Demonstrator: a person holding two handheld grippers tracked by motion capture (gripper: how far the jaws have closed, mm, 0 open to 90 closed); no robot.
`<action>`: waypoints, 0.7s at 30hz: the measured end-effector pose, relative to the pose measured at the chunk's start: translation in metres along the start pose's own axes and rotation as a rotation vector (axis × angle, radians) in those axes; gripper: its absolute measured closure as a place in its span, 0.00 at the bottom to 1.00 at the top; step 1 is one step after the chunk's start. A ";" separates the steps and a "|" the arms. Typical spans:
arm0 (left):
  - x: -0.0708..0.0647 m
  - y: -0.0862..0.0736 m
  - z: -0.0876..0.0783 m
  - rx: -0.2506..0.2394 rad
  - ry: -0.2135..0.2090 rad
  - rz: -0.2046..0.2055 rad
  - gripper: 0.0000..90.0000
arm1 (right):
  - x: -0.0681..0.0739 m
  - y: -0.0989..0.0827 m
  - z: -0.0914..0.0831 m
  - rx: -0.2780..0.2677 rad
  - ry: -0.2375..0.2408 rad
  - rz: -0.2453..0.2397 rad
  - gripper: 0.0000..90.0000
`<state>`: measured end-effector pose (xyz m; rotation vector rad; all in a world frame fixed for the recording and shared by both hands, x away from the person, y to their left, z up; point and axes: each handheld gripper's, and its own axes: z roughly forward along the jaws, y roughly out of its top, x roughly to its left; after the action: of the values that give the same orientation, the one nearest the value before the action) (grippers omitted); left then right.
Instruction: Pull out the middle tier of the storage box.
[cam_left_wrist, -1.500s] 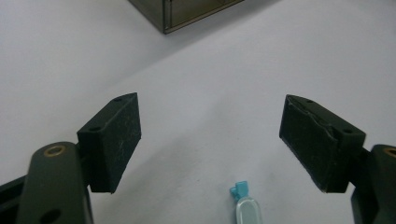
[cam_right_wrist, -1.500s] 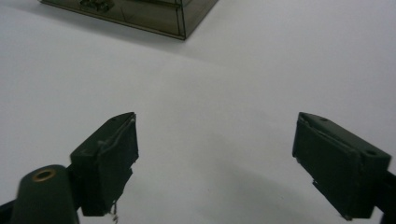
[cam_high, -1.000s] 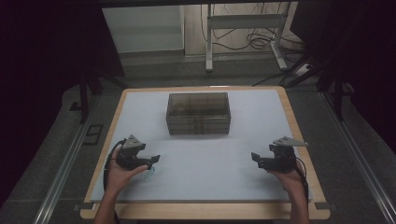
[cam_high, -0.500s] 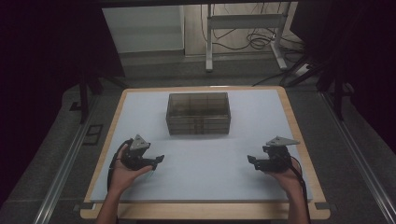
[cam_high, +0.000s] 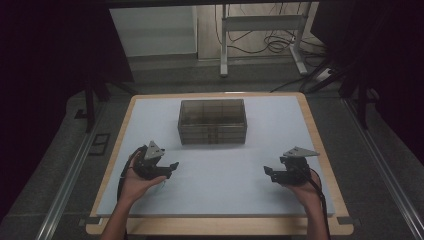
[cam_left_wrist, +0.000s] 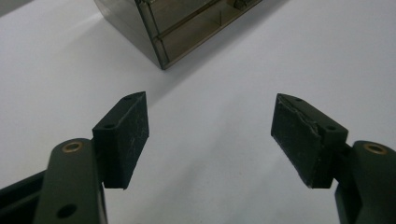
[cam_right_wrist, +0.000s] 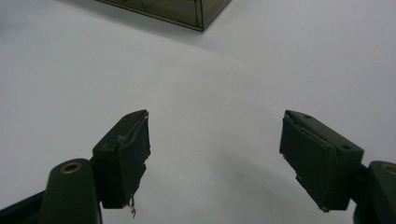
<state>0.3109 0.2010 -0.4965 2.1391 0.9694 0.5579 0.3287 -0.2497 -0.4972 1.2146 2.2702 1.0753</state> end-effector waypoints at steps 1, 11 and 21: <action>0.000 0.001 0.001 0.003 0.002 0.007 0.32 | 0.000 0.000 0.000 0.000 -0.001 -0.001 0.26; -0.002 0.006 0.009 0.018 0.032 0.071 0.32 | 0.004 0.003 0.006 0.021 0.002 -0.019 0.27; -0.003 0.014 0.012 0.016 0.056 0.131 0.34 | 0.006 0.005 0.008 0.026 -0.001 -0.024 0.27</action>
<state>0.3226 0.1871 -0.4943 2.2235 0.8707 0.6796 0.3322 -0.2396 -0.4983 1.1950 2.2988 1.0389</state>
